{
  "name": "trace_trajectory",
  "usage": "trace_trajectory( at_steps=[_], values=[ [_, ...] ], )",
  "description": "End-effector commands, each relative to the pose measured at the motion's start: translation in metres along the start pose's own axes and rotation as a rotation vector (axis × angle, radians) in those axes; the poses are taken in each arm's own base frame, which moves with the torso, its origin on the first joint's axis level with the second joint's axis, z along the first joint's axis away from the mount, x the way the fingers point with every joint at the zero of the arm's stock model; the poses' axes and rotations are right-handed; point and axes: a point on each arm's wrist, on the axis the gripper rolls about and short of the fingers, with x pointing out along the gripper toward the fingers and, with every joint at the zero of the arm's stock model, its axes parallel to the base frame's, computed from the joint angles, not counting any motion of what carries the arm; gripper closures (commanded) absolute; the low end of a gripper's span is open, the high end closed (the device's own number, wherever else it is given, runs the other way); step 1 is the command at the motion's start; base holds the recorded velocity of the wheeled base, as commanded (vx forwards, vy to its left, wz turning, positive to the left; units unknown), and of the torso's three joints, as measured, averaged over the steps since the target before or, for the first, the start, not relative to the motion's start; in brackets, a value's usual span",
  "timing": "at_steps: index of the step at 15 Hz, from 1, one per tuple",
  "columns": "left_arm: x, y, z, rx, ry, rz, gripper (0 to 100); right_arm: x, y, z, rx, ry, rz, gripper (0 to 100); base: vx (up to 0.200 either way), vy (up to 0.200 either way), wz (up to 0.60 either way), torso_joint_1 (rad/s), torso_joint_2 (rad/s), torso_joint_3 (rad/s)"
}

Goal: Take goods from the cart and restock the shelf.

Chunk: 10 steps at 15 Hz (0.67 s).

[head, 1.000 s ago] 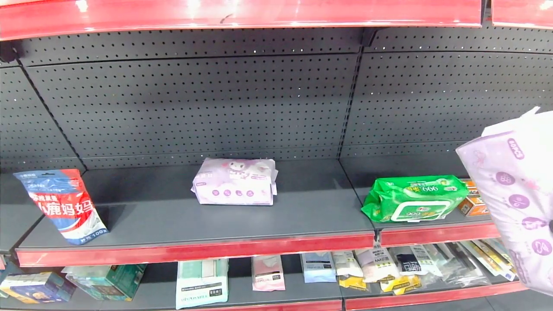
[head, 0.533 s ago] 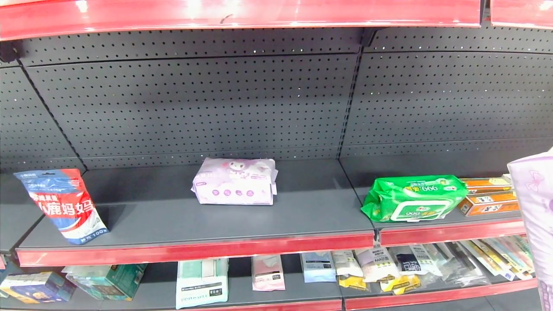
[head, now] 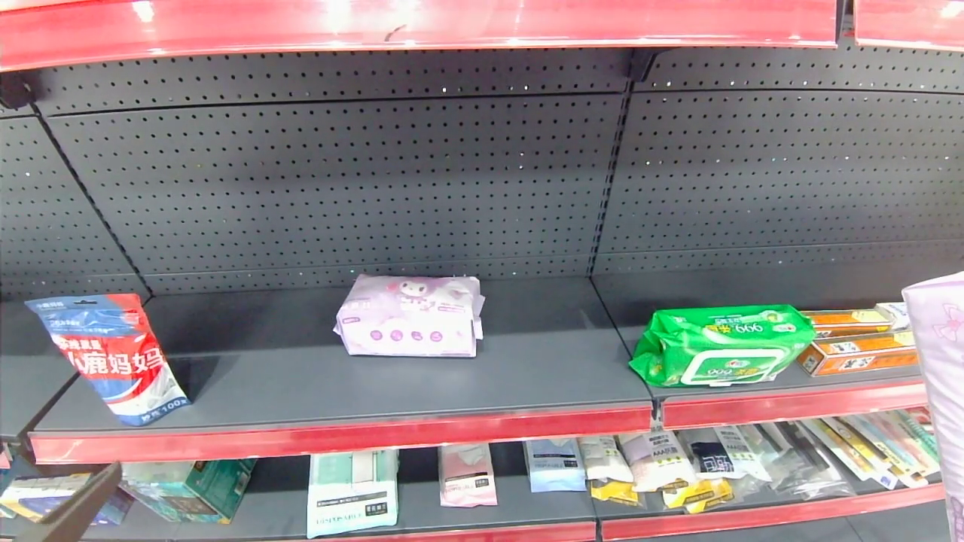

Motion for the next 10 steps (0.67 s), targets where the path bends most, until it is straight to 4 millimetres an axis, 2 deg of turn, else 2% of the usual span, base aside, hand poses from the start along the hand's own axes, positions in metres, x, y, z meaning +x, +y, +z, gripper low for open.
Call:
trace_trajectory(
  at_steps=[1, 3, 5, 10],
  values=[
    [0.069, 0.002, 0.02, 0.096, 0.165, -0.087, 0, 0.001, 0.0, 0.0, -0.004, 0.004, 0.002, 100, 0.0, 0.0, 0.0, 0.0, 0.0, 0.0],
    [0.103, 0.004, 0.033, 0.111, 0.207, -0.192, 0, 0.001, 0.0, -0.001, -0.005, 0.007, 0.002, 100, 0.0, 0.0, 0.0, 0.0, 0.0, 0.0],
    [0.135, 0.012, 0.036, 0.161, 0.25, -0.261, 0, 0.001, 0.0, -0.001, -0.005, 0.008, 0.002, 100, 0.0, 0.0, 0.0, 0.0, 0.0, 0.0],
    [0.199, 0.018, 0.038, 0.282, 0.261, -0.437, 0, 0.001, 0.001, -0.005, -0.031, 0.018, 0.007, 100, 0.0, 0.0, 0.0, 0.0, 0.0, 0.0]
  ],
)
